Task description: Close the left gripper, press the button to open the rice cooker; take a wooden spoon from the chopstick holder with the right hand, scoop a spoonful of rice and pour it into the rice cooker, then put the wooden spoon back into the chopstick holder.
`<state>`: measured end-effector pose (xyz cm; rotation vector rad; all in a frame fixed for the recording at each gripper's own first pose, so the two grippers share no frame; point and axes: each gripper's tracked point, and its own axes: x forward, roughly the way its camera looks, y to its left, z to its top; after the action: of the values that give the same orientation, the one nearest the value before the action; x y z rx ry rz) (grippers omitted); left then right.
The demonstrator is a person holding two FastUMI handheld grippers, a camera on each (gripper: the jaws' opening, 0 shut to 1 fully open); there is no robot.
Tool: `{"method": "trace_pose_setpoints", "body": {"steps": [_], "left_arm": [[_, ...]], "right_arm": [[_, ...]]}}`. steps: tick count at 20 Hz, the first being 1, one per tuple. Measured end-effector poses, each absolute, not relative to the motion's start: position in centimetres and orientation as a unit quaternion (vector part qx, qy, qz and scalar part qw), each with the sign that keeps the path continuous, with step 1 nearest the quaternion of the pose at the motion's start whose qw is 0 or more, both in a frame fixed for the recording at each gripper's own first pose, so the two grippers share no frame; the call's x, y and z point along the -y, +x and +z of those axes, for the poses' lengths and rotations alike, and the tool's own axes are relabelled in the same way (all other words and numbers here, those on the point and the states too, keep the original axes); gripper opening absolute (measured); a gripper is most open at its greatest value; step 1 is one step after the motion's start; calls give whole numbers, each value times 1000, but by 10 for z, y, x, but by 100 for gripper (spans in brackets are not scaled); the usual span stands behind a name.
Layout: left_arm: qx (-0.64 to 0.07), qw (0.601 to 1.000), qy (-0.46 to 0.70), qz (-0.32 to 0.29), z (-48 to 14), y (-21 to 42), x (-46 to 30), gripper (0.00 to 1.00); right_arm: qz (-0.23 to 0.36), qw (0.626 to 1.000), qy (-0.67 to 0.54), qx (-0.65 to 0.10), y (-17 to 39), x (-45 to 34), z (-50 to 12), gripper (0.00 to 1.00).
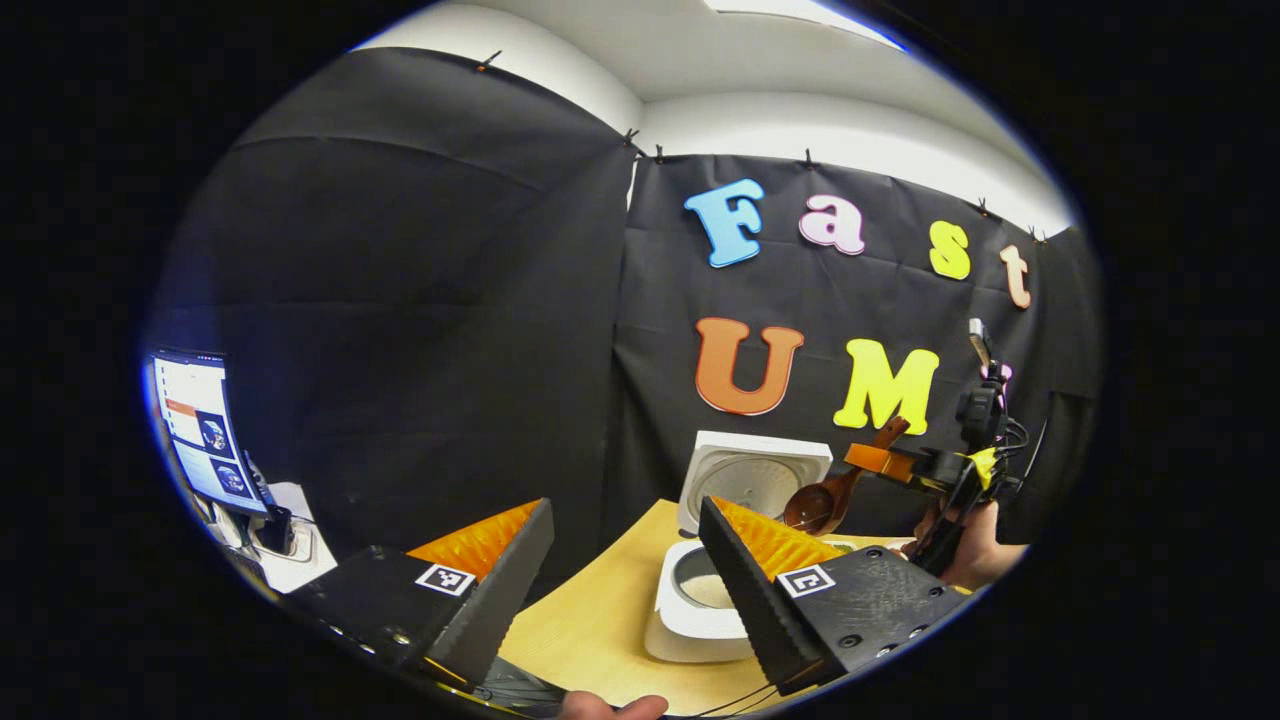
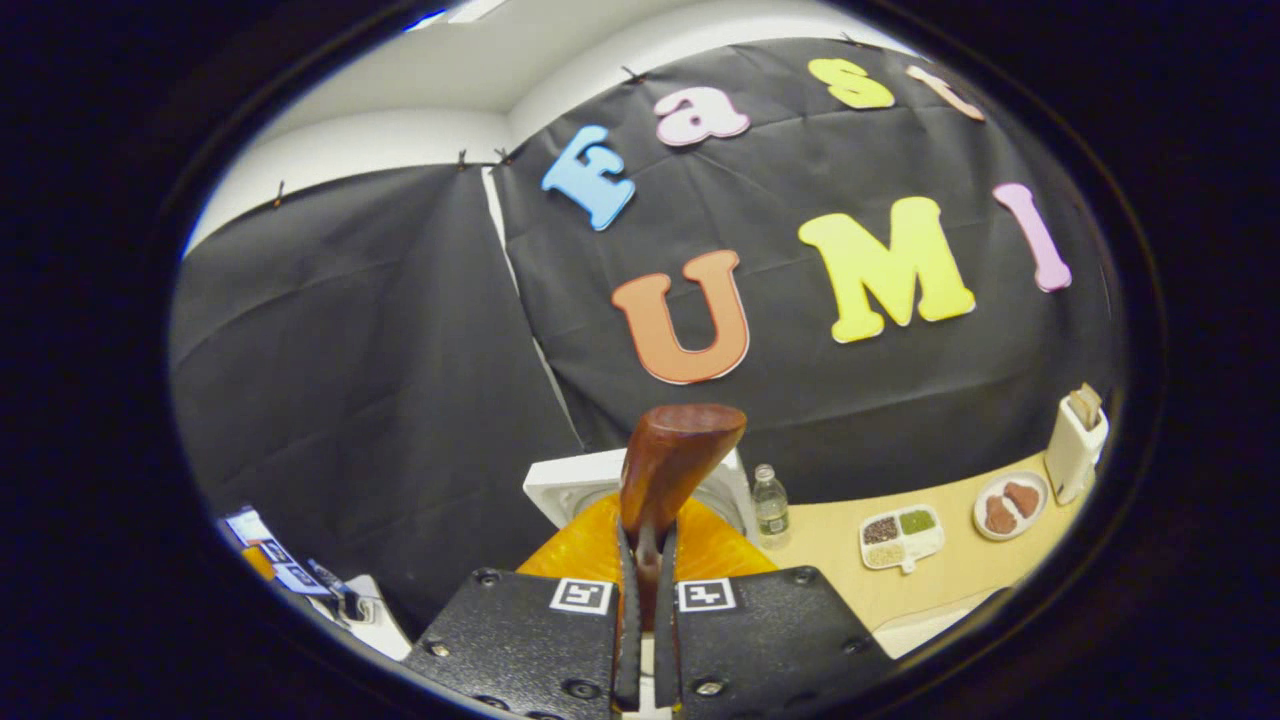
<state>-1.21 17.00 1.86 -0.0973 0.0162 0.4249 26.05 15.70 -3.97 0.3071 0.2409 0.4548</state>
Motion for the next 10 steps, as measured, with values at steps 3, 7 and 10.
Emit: {"method": "trace_pose_setpoints", "body": {"steps": [3, 7, 10], "left_arm": [[-8, 977, -35, 210, 27, 20, -157, 94], [5, 982, -26, 187, 36, 28, -137, 94], [11, 985, -30, 167, 36, 39, -118, 94]], "right_arm": [[198, 950, 201, -131, 245, -109, -40, 10], [137, 957, 222, -123, 233, -20, -41, 10], [75, 965, 226, -108, 219, 62, -41, 11]]}}
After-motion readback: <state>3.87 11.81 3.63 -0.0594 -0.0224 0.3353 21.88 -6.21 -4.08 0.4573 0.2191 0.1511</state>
